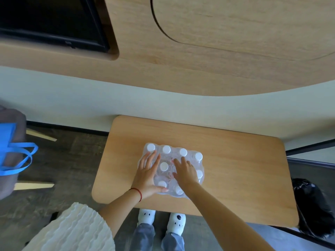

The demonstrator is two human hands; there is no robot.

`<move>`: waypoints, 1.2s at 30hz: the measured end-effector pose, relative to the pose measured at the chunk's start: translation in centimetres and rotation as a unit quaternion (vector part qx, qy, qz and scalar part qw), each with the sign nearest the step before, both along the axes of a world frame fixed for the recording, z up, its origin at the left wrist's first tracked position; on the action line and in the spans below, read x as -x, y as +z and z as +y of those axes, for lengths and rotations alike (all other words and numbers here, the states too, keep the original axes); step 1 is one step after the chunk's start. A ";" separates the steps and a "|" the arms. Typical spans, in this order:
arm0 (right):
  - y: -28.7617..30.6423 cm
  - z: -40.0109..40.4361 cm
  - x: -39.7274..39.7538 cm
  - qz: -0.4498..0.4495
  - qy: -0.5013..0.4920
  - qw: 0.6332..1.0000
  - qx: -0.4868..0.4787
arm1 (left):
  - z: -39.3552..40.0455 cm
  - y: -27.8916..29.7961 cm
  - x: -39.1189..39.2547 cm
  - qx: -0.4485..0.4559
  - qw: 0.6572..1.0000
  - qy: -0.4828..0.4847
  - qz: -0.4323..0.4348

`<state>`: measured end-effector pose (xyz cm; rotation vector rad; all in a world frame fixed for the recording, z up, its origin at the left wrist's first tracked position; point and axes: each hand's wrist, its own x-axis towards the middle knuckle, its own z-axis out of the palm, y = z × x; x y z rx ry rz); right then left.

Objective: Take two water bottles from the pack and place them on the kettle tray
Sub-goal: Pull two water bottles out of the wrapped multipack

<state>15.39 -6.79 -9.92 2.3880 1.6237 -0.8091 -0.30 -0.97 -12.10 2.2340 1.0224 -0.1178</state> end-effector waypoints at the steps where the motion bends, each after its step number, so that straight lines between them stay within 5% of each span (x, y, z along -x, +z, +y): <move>1: -0.4 0.2 0.0 -0.026 0.008 1.000 0.001 | 0.0 0.0 0.0 0.000 1.000 -0.001 0.002; 4: -0.9 0.3 -0.5 -0.075 0.051 0.996 -0.011 | 0.1 0.1 0.0 0.001 1.000 0.001 0.001; 9: 1.4 0.0 -2.1 -0.006 0.081 0.995 -0.050 | 0.1 0.0 0.0 0.005 1.000 0.002 -0.004; 19: 14.7 -1.3 -2.7 0.069 0.059 0.977 -0.192 | -0.3 2.7 -1.2 0.019 0.999 0.009 0.032; 22: 18.4 -1.6 -2.2 0.088 0.029 0.971 -0.222 | -0.7 5.8 -2.2 0.073 0.994 0.001 -0.075; 26: 21.6 -1.1 -0.4 0.093 0.048 0.960 -0.259 | -1.6 9.4 -3.1 0.233 0.933 0.089 -0.261; 32: 21.2 0.2 0.7 0.196 0.039 0.930 -0.309 | -1.2 10.3 -1.7 0.193 0.909 0.181 -0.323; 36: 14.0 1.0 -1.1 0.300 -0.147 0.900 -0.282 | -0.4 9.5 1.0 0.172 0.911 0.197 -0.319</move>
